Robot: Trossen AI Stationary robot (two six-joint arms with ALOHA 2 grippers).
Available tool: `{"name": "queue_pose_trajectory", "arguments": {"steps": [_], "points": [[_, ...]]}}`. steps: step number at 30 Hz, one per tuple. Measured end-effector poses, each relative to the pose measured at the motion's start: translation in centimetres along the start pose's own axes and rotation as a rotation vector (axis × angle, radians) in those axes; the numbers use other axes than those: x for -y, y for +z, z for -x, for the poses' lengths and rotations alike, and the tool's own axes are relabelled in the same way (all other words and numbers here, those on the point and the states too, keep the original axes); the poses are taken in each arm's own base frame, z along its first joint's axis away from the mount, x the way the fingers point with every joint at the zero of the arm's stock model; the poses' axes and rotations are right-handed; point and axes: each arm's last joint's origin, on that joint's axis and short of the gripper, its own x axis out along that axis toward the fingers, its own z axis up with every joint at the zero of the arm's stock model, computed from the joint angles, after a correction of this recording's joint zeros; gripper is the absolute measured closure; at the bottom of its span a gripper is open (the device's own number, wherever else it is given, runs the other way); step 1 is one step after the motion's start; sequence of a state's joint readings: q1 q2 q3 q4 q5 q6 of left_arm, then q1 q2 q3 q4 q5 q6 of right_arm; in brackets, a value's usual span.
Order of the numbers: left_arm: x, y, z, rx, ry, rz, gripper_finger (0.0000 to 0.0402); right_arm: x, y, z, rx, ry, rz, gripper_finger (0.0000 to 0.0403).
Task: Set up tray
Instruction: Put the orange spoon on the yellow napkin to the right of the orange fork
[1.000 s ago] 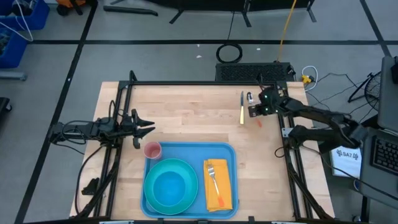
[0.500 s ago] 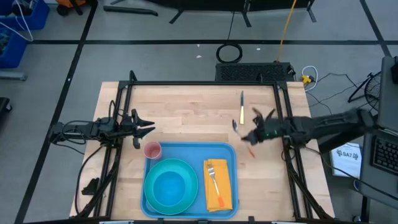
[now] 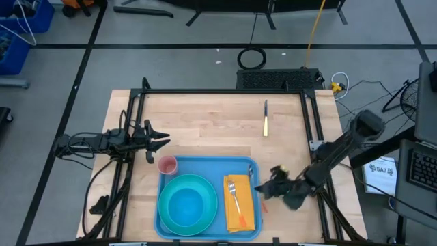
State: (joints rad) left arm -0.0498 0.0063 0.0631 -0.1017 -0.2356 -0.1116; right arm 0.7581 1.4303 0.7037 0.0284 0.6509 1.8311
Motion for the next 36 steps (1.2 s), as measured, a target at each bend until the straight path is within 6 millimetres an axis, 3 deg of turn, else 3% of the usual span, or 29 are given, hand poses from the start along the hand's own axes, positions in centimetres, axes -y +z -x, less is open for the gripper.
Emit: {"name": "queue_pose_trajectory", "arguments": {"steps": [7,16,22,26,36], "points": [[0.0,0.0,0.0,0.000,0.000,0.000,0.0286,-2.2,-2.8,-3.5,0.109,-0.139,0.158,0.0402],[0.0,0.0,0.0,0.000,0.000,0.000,0.0286,-2.6,-6.5,-6.5,0.096,-0.181,0.106,0.0402],[0.0,0.0,0.0,0.000,0.000,0.000,0.0286,-0.9,-7.6,-8.4,0.134,-0.179,0.048,0.0402],[0.0,0.0,0.0,0.000,0.000,0.000,0.0286,-0.8,-7.7,-9.3,0.148,-0.152,0.033,0.0402],[0.0,0.0,0.0,0.000,0.000,0.000,0.0286,-0.8,-7.2,-9.5,0.235,-0.123,0.073,0.0402]]}}
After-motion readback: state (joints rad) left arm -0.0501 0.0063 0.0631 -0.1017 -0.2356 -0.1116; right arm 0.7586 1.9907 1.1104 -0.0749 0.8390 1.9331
